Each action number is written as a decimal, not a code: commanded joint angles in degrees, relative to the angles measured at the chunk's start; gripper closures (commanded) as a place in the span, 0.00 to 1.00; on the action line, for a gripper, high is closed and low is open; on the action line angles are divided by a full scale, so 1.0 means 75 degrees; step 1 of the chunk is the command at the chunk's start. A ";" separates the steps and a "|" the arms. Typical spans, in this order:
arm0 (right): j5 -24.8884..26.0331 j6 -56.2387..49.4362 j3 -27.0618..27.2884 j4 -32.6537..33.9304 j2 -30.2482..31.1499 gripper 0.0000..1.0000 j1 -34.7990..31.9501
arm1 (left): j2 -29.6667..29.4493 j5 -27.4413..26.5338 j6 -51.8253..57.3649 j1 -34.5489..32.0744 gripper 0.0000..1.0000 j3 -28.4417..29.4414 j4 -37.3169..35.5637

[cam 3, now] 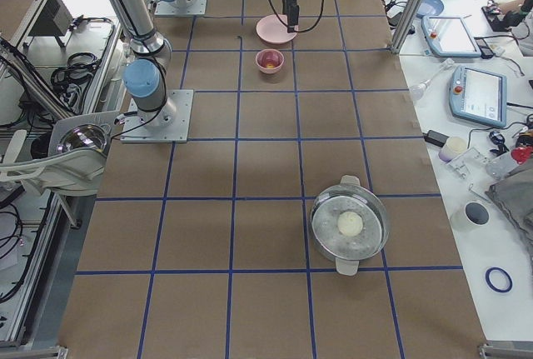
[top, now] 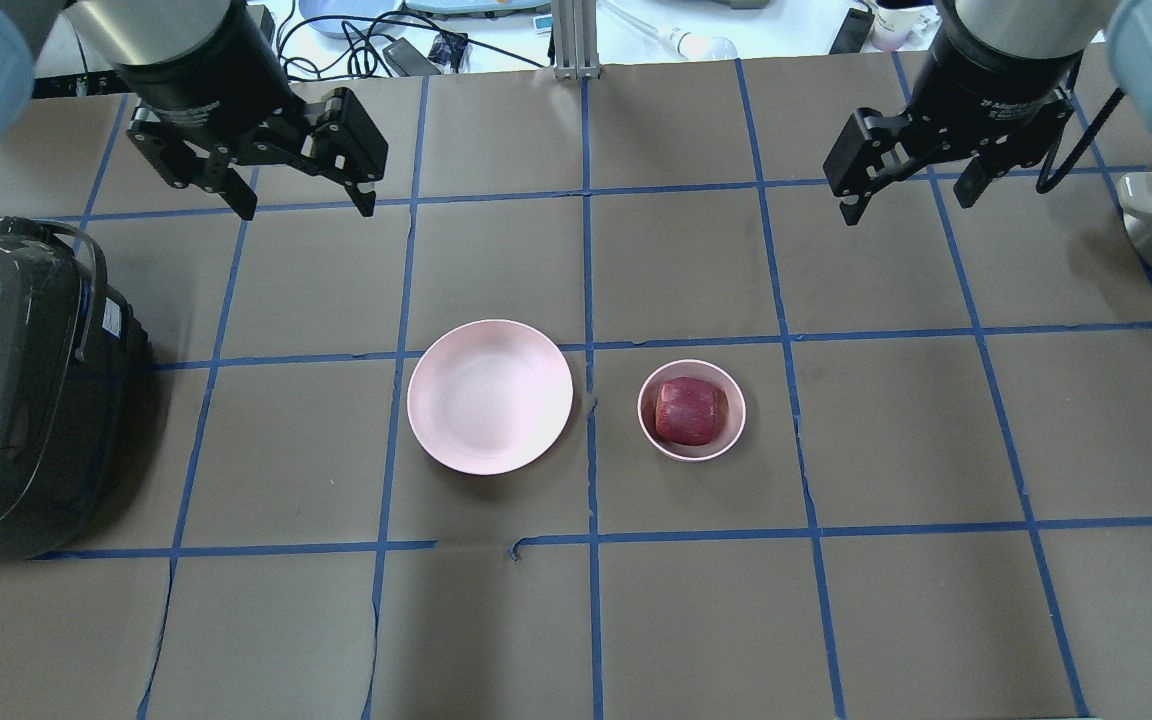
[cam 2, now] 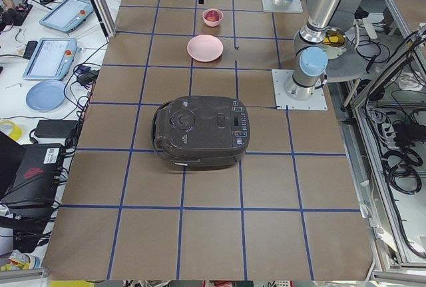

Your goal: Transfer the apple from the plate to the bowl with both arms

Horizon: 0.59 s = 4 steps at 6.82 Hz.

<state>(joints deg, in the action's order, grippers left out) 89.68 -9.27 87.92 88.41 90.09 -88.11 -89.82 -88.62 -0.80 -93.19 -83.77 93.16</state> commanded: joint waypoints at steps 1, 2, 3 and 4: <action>0.0020 0.0028 -0.0039 0.0001 0.0000 0.00 -0.0018 | 0.0245 -0.0195 0.0037 0.0075 0.00 -0.0466 -0.0478; 0.0043 0.0028 -0.0051 0.0001 0.0000 0.00 -0.0018 | 0.0350 -0.0184 0.0072 0.0074 0.00 -0.0654 -0.0550; 0.0043 0.0028 -0.0039 0.0001 0.0000 0.00 -0.0018 | 0.0374 -0.0195 0.0095 0.0086 0.00 -0.0713 -0.0586; 0.0043 0.0028 -0.0051 0.0013 0.0000 0.00 -0.0018 | 0.0375 -0.0196 0.0095 0.0086 0.00 -0.0714 -0.0586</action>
<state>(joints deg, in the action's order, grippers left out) 89.98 -9.06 87.59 88.44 90.09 -88.24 -87.19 -90.05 -0.17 -92.58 -88.75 88.99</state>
